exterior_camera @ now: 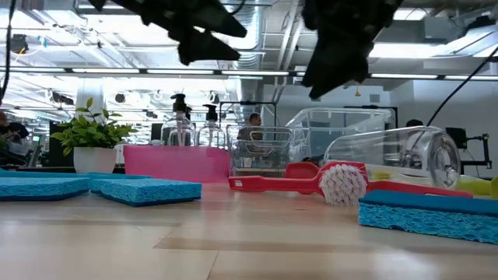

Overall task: Pick & Place Kitchen Sink Supplies
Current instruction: Put the transparent soap dispenser into the red bin

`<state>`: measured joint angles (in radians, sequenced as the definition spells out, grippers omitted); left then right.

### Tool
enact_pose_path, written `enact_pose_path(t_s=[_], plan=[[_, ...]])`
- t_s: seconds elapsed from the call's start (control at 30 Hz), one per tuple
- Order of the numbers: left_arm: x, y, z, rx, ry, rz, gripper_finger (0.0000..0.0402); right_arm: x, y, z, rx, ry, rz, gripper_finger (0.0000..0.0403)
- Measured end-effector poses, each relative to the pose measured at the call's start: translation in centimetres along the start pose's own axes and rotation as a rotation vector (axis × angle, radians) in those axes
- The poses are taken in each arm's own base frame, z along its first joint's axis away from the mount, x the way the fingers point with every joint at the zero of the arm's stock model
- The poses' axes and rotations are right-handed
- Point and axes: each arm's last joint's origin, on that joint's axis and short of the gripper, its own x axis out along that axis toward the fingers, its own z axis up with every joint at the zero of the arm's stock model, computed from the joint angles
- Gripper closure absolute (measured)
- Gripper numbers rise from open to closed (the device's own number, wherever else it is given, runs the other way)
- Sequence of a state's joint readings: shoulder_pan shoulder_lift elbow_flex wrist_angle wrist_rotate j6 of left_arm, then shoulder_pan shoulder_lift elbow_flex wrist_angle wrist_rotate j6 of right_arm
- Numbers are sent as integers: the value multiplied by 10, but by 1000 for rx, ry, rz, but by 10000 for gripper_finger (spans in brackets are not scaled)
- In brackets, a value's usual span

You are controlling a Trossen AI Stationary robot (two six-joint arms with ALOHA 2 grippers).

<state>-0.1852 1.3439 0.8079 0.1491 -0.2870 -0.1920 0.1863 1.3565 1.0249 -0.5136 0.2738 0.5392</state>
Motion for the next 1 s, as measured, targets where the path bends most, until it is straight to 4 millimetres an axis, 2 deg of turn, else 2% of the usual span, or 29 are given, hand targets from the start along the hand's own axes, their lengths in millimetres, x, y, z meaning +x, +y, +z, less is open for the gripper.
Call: enact_pose_path(t_s=[0.13, 0.33, 0.57, 0.77, 1.0], plan=[[-16, 5, -12, -27, 3, -8, 121, 20, -3, 8, 58, 92, -8, 169], [-37, 13, -14, -67, -53, -12, 121, 47, -6, 6, 54, 228, -79, 175], [-47, 17, -18, -80, -96, -17, 121, 61, -8, 2, 27, 385, -159, 179], [-49, 17, -18, -82, -100, -15, 121, 70, -15, -1, 18, 433, -205, 177], [-49, 17, -18, -83, -106, -15, 121, 70, -25, -1, 18, 455, -279, 177]])
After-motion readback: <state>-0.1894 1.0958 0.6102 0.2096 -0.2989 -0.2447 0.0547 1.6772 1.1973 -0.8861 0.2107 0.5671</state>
